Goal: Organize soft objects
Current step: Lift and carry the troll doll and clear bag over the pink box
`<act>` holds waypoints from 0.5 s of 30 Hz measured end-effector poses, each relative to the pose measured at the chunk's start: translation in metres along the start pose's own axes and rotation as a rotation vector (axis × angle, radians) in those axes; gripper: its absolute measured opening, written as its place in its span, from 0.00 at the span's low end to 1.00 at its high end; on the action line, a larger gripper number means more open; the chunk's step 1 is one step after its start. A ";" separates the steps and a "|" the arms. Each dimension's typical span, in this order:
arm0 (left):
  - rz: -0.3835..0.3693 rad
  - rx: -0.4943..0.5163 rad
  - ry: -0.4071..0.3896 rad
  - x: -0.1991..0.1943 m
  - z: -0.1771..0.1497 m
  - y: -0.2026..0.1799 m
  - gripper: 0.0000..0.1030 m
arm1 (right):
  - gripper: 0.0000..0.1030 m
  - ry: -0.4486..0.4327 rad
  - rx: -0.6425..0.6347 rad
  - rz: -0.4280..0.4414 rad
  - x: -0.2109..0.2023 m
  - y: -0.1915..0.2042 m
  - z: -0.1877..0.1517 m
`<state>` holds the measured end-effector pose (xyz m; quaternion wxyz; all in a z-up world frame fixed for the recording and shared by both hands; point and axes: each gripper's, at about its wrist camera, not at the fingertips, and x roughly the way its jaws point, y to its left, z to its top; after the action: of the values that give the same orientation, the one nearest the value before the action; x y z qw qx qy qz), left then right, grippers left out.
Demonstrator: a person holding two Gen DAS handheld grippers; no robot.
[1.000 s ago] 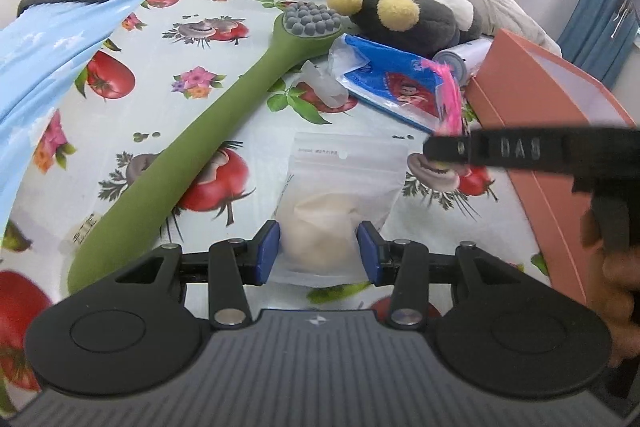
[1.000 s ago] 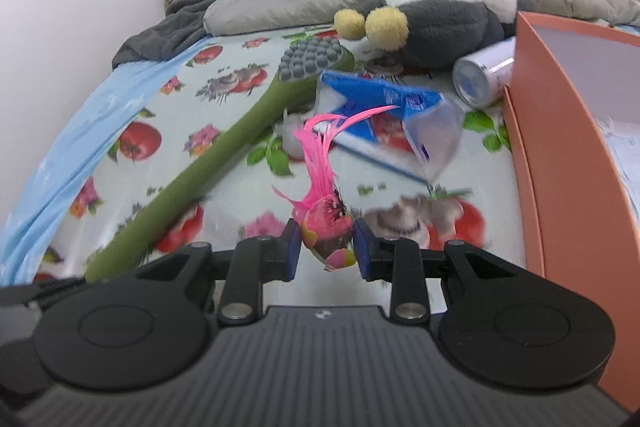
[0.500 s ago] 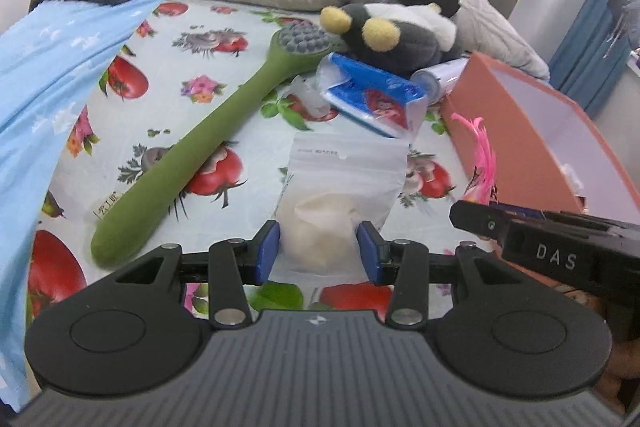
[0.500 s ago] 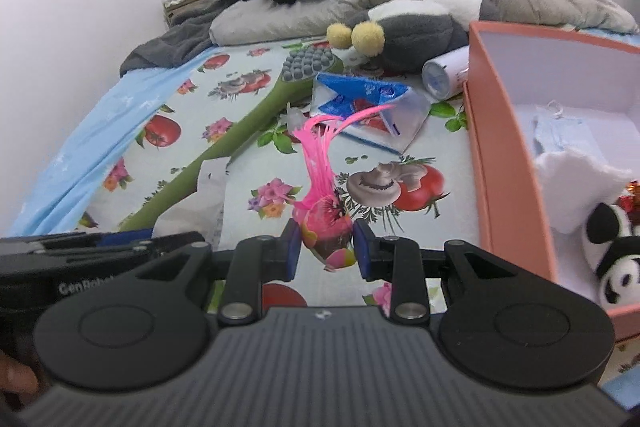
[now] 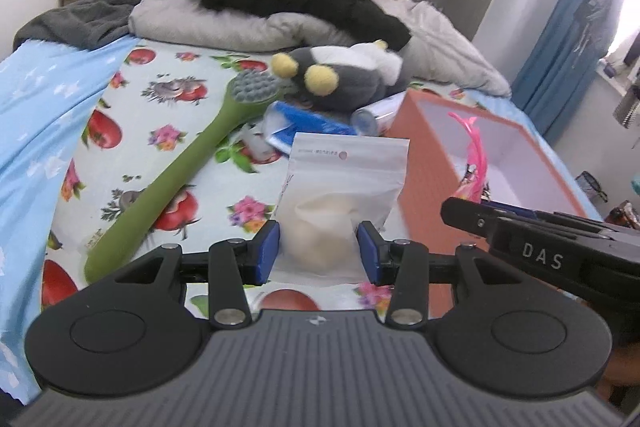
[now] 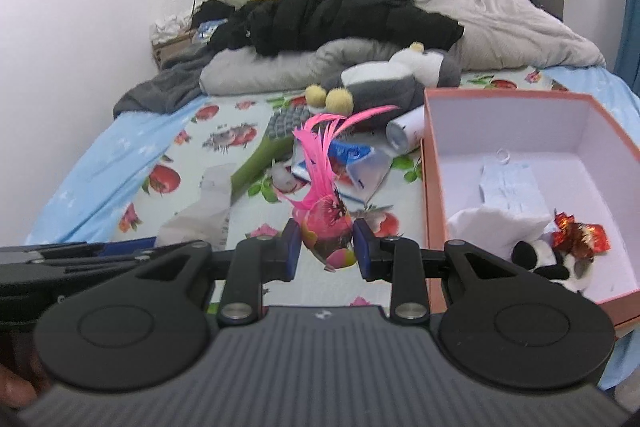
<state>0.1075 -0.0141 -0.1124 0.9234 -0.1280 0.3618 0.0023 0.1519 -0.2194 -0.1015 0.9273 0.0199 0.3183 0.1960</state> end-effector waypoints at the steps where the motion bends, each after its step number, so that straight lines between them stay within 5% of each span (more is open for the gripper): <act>1: -0.009 0.001 -0.003 -0.004 0.001 -0.004 0.48 | 0.31 -0.008 0.004 0.000 -0.004 -0.002 0.001; 15: -0.095 0.053 -0.055 -0.041 0.012 -0.053 0.48 | 0.31 -0.070 0.038 -0.015 -0.056 -0.026 0.004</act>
<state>0.0904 -0.0589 -0.0636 0.9352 -0.1206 0.3295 -0.0477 0.1234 -0.2639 -0.0701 0.9388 0.0416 0.2896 0.1821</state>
